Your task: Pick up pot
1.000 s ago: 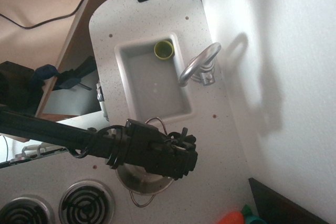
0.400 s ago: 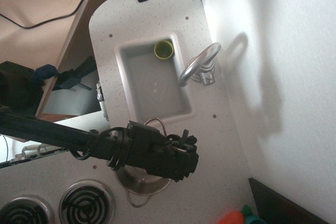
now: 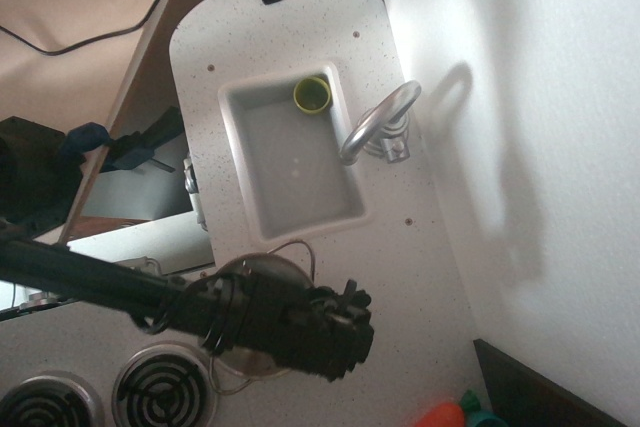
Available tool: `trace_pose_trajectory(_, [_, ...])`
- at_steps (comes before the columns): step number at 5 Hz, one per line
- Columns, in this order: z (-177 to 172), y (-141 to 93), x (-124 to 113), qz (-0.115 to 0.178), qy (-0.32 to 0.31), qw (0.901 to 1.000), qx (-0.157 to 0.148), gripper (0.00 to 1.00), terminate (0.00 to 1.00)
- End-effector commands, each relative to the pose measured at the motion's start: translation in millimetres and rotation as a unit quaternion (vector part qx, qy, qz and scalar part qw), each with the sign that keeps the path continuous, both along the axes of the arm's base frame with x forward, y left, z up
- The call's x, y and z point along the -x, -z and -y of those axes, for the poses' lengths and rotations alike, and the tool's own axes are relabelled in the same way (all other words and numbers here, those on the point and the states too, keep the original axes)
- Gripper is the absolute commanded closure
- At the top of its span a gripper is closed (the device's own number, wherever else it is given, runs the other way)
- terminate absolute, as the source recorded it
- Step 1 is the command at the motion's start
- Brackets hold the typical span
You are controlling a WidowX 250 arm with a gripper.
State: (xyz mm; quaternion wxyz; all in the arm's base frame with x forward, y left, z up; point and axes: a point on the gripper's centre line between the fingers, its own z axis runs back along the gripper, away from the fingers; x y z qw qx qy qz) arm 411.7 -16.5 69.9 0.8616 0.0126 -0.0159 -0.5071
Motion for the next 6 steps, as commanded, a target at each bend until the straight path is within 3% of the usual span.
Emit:
trace_pose_trajectory(1, [-6.6,-14.1,-8.3,0.023,0.001,0.9997,-0.012,0.0,0.0])
trace_pose_trajectory(2, [-6.0,-14.6,-8.2,0.024,0.006,0.9996,-0.012,0.0,0.0])
trace_pose_trajectory(3, [-6.4,-31.7,-11.1,0.066,0.023,0.9973,-0.019,0.0,0.0])
trace_pose_trajectory(4, [-13.3,-81.7,-20.6,0.164,0.013,0.9862,-0.012,0.0,0.0])
trace_pose_trajectory(6, [-14.6,-92.2,-23.8,0.177,0.005,0.9842,0.004,0.0,0.0])
